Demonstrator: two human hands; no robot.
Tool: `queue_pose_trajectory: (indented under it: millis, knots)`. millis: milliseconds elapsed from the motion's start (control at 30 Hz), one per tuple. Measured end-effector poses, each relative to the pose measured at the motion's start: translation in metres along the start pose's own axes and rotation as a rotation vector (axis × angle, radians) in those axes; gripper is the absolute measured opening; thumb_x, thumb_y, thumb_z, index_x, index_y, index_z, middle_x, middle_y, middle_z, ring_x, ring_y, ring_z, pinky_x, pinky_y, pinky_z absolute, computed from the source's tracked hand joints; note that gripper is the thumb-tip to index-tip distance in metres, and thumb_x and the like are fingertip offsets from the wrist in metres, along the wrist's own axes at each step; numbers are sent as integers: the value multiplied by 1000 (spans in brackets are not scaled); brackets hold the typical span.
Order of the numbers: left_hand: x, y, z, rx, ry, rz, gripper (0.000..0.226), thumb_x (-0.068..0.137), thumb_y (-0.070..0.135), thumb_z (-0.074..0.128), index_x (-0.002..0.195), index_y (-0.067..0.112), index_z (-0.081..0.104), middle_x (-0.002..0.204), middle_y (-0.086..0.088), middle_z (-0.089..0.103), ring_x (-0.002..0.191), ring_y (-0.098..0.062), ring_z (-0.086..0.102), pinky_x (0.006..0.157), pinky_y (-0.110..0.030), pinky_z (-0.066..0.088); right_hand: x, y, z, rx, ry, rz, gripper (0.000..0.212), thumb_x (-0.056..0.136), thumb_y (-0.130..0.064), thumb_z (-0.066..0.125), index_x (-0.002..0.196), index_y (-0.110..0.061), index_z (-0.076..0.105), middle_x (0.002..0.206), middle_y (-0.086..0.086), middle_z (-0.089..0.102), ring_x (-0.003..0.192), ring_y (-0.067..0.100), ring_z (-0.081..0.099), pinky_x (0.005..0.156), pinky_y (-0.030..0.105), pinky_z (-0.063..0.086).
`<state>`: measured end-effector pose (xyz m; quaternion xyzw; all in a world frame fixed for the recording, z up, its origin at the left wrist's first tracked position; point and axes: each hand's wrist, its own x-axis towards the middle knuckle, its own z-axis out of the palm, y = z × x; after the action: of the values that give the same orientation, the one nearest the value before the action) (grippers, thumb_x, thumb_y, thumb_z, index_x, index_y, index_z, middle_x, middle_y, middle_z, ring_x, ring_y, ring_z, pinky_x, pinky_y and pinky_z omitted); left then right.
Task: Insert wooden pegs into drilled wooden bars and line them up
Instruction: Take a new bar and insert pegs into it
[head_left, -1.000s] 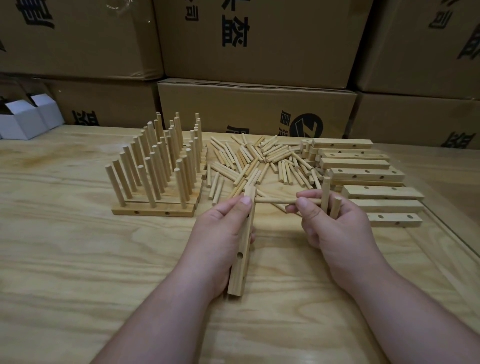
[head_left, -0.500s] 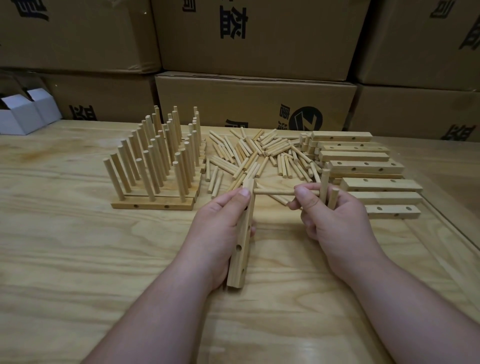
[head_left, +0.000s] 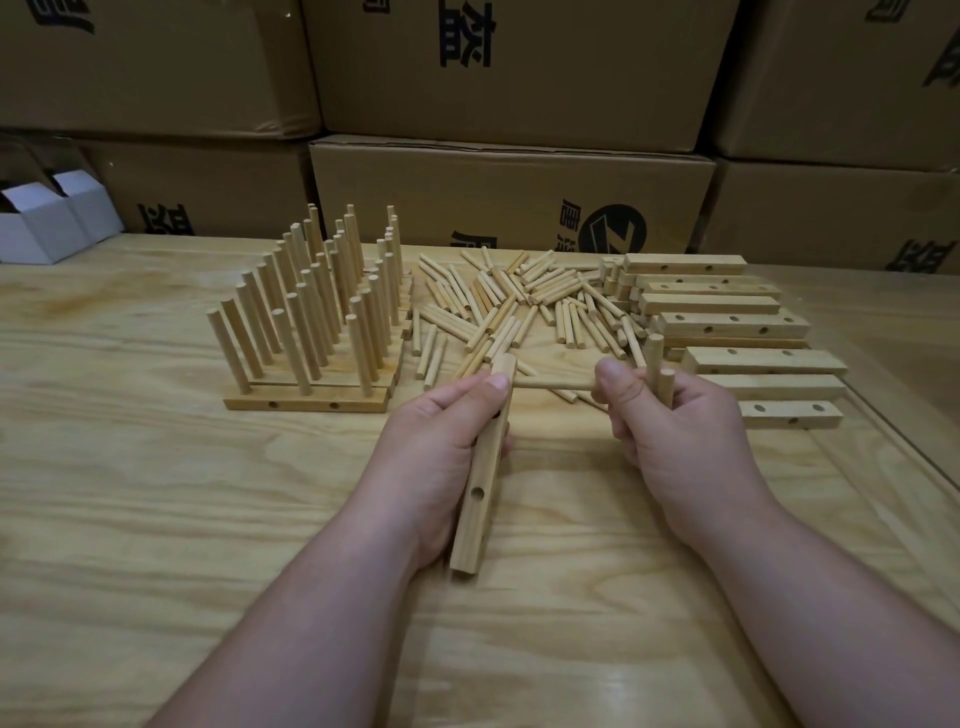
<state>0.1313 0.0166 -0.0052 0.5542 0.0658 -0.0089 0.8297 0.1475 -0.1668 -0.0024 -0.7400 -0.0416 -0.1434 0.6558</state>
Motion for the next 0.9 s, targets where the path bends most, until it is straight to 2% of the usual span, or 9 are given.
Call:
queue_pose_trajectory:
  millis: [67,100,233,300,400,500,600,733,900]
  knots:
    - [-1,1,0,14,-1,4,52,70,37,80,113,9,75,125,-10,66,63,-7,65,59,-21,55,0,1,0,-28,10,-8,42,81,-58,68,73,-17,72,57,-2,54,54,12,48,58,33,39]
    - [-1,1,0,14,-6,1,46,73,35,80,110,9,76,124,-10,66,62,-8,65,58,-21,55,0,1,0,-41,9,-11,41,82,-57,67,73,-18,72,56,-2,54,54,11,49,57,32,40]
    - [-4,2,3,-41,-82,-25,15,89,26,70,89,12,78,72,-3,70,55,-11,66,53,-22,53,-2,-1,2,-23,-16,5,46,76,-64,64,75,-19,73,62,-4,63,56,8,53,61,34,41]
    - [-4,3,3,-44,-87,-21,17,96,23,65,91,11,77,69,-4,71,58,-12,68,55,-23,55,-2,-1,2,-40,-27,-4,40,78,-61,65,75,-22,73,62,-8,64,54,2,53,62,30,40]
    - [-6,5,6,-47,-103,-17,24,96,23,65,111,5,73,78,-8,74,66,-14,72,59,-25,57,-1,0,4,-102,-34,-51,15,88,-38,71,78,-28,75,61,-19,63,58,-4,57,58,12,42]
    - [-6,5,6,-63,-72,0,21,95,23,66,107,8,73,76,-5,75,63,-13,72,56,-24,56,-2,-1,5,-113,-51,-78,7,88,-28,74,82,-29,75,74,-14,71,72,-6,63,62,3,43]
    - [-7,3,6,-21,-68,17,24,93,36,69,99,15,80,86,-10,78,78,-20,76,68,-31,60,-5,-4,7,-107,-90,-98,12,85,-20,78,85,-32,74,87,-19,73,85,-6,66,69,1,43]
    - [-5,3,3,60,23,24,24,85,44,76,77,22,78,71,-1,69,62,-11,64,58,-23,54,-6,-6,8,-171,-107,-151,18,84,-18,79,88,-34,74,91,-7,70,82,2,65,72,4,44]
    - [-2,4,1,57,39,6,26,82,43,78,87,17,73,75,-3,68,65,-10,63,60,-23,52,-7,-8,8,-242,-116,-271,21,83,-14,79,87,-34,73,82,-2,65,81,5,61,73,6,40]
